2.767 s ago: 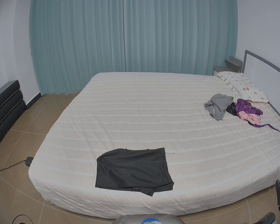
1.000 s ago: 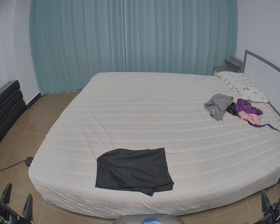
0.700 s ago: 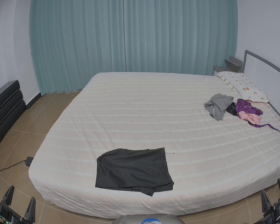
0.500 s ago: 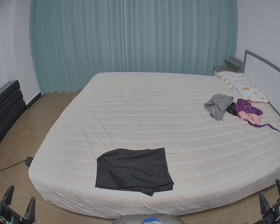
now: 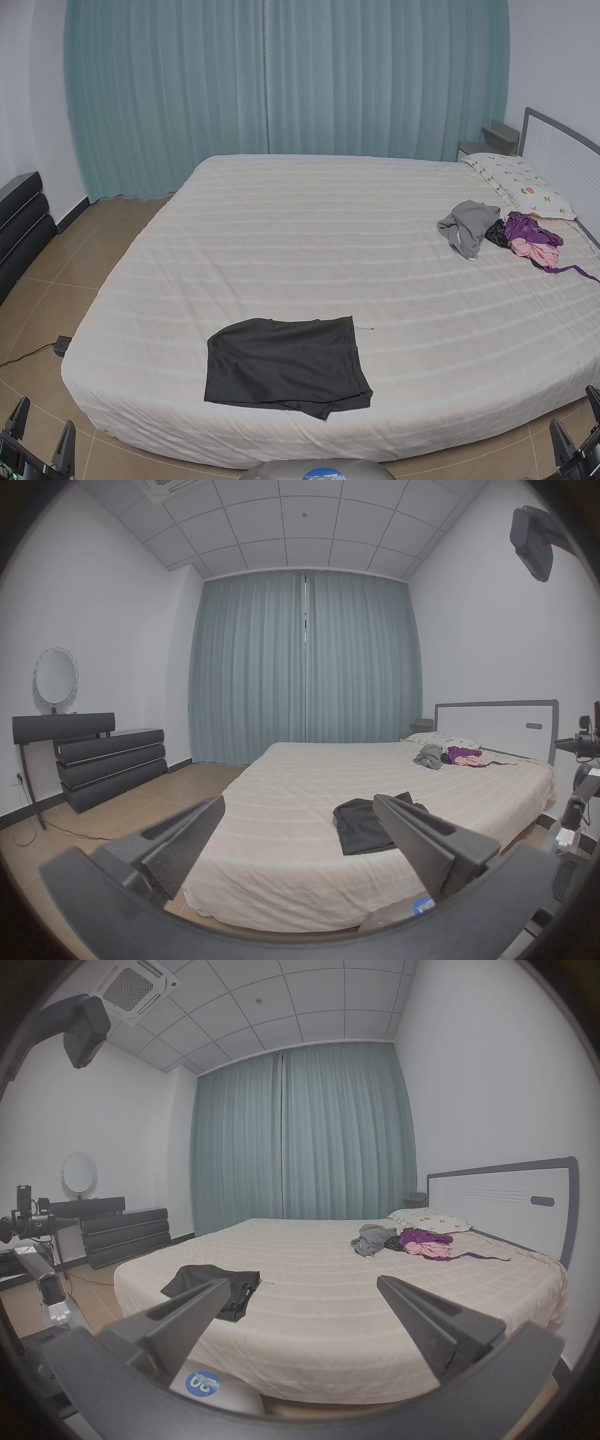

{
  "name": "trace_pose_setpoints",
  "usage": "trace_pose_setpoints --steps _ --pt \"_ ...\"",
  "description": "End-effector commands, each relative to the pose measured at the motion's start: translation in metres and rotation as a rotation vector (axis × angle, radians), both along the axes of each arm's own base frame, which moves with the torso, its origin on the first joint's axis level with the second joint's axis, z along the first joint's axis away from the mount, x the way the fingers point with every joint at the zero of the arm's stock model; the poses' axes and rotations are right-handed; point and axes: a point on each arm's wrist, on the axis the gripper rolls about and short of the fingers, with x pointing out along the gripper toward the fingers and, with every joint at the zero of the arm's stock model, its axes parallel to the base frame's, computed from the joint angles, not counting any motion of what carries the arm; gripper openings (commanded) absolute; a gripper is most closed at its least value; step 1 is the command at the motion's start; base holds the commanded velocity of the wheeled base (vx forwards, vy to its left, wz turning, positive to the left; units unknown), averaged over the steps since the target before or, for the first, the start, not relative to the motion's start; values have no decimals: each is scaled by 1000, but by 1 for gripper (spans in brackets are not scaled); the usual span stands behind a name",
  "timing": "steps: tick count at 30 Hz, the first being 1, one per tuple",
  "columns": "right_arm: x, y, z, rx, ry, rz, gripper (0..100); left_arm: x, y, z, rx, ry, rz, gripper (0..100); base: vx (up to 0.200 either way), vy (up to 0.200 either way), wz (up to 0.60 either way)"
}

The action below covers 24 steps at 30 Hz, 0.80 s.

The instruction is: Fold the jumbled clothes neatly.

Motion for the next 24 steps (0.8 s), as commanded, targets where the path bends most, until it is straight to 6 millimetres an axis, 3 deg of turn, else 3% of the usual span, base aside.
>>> trace_pose_setpoints --steps 1,6,10,24 --pt "-1 0 0 0 -11 0 100 1 0 -5 -2 8 0 100 0 0 0" --pt "-1 0 0 7 -12 -6 100 1 0 -5 0 8 -1 100 0 0 0" --pt "1 -3 -7 -58 3 -137 100 1 0 -5 -2 8 0 100 0 0 0" --pt "3 -3 -8 -20 -10 -116 100 1 0 -5 0 8 -1 100 0 0 0"
